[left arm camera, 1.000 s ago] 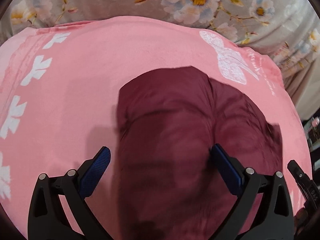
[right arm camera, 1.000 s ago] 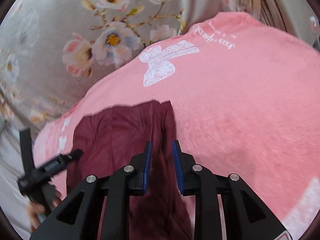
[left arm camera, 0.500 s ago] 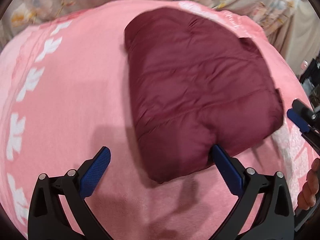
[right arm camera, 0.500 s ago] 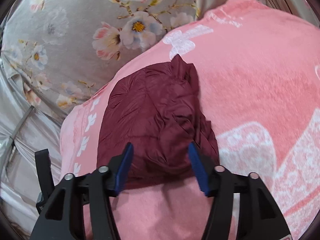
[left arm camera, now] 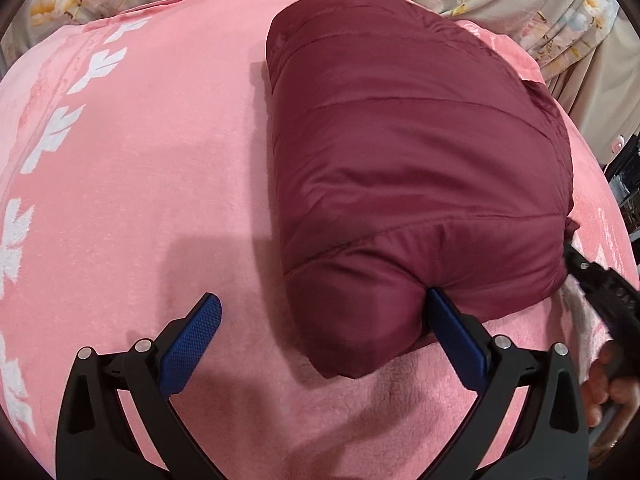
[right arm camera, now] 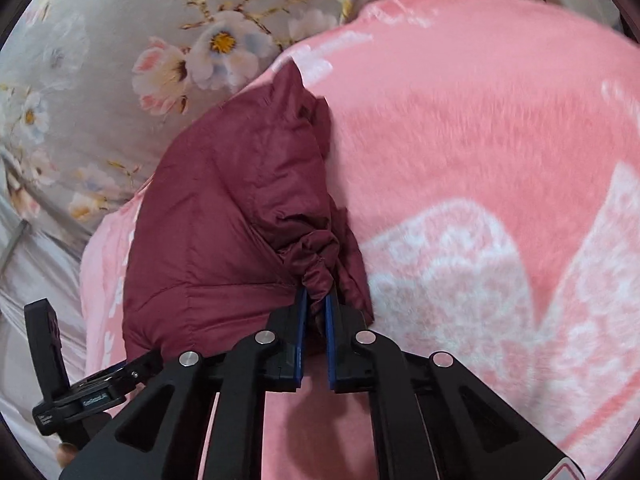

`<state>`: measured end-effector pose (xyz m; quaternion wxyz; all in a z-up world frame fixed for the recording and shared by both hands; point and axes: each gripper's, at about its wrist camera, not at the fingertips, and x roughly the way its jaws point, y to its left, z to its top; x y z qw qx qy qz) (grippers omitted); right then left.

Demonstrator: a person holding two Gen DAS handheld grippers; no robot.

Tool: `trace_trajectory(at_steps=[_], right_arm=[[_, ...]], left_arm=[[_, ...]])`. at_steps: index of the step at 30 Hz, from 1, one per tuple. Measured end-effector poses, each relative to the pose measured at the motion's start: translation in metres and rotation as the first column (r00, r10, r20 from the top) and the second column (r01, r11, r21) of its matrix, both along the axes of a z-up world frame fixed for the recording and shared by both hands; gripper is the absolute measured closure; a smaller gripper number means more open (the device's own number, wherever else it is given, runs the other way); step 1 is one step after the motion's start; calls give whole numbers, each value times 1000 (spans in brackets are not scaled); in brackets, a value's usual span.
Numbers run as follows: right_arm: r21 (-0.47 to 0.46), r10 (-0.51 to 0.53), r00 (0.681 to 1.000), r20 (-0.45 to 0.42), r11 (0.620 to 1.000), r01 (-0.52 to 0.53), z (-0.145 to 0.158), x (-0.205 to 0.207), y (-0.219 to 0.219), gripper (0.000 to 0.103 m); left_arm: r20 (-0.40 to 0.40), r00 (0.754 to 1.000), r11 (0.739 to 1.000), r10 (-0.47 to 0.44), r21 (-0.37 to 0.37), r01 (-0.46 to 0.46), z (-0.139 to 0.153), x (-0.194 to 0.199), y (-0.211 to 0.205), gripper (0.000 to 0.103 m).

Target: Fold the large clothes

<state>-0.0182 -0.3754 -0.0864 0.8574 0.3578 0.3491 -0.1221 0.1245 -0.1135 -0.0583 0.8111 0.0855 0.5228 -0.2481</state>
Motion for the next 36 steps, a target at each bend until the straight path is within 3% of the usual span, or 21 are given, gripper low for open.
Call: trace_trajectory(at_steps=[5,8,12,13,15,18,26,32,36], right_arm=[[-101,35,997,-70,994,-42,19,5,10,98],[-148,11,998,-66,989,-21,45,-5,8,79],[-155,-10,999,-36,988,5,75,-2,-6,77],[-142,-13,1000,-27,990,9,80,4,-10,73],[-127,-19,1000,-24,992,15,86,20,-17,53],[-126,-22,999,-27,992,18,86,49,-22,41],[75,-27,997,-79,997,33,33,84,-38,40],[133,-25,999,-28,991,28,14,87,-36,37],[90,-11,1000,7,996,11,14,88,-30,38]], left_arm=[[-14,1000,1000,-1,-20,1,3,1,7,5],[-30,999,995,15,-95,-18,20,5,25,5],[-21,997,984,75,-161,-78,43,26,42,5],[-27,995,980,91,-173,-94,47,36,41,5],[-37,993,973,116,-196,-121,53,51,36,5],[-81,989,964,127,-224,-143,50,79,20,5],[-193,973,950,124,-260,-173,20,108,-12,5],[-251,963,938,94,-303,-171,4,121,-28,5],[-209,974,948,91,-280,-149,7,119,-37,5]])
